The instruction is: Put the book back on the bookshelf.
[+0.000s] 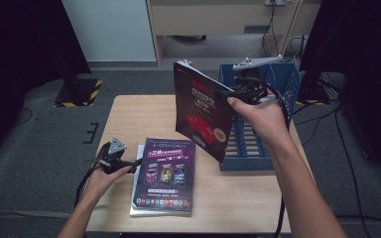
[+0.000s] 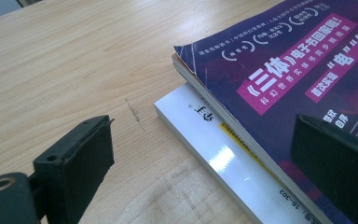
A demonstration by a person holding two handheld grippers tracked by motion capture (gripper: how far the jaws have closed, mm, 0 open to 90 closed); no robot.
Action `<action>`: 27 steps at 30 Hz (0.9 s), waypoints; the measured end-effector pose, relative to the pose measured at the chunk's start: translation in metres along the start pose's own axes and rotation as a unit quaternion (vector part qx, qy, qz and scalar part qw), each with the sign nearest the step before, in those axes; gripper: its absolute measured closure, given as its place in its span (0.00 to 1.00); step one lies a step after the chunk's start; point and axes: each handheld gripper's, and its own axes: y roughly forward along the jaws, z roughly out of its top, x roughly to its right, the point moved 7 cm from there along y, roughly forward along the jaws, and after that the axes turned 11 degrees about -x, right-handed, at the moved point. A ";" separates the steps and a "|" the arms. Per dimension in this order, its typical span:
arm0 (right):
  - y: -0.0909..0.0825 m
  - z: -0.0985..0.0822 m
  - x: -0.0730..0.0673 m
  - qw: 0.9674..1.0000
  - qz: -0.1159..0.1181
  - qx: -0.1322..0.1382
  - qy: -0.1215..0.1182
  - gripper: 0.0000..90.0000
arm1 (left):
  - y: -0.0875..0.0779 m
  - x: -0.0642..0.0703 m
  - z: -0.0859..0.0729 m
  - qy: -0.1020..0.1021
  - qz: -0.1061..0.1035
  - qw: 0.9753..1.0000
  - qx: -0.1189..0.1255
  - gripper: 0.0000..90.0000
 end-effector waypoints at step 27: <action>-0.007 -0.001 0.007 1.000 -0.011 0.004 0.005 0.97 | 0.001 0.001 0.000 0.004 0.001 1.000 -0.002 0.07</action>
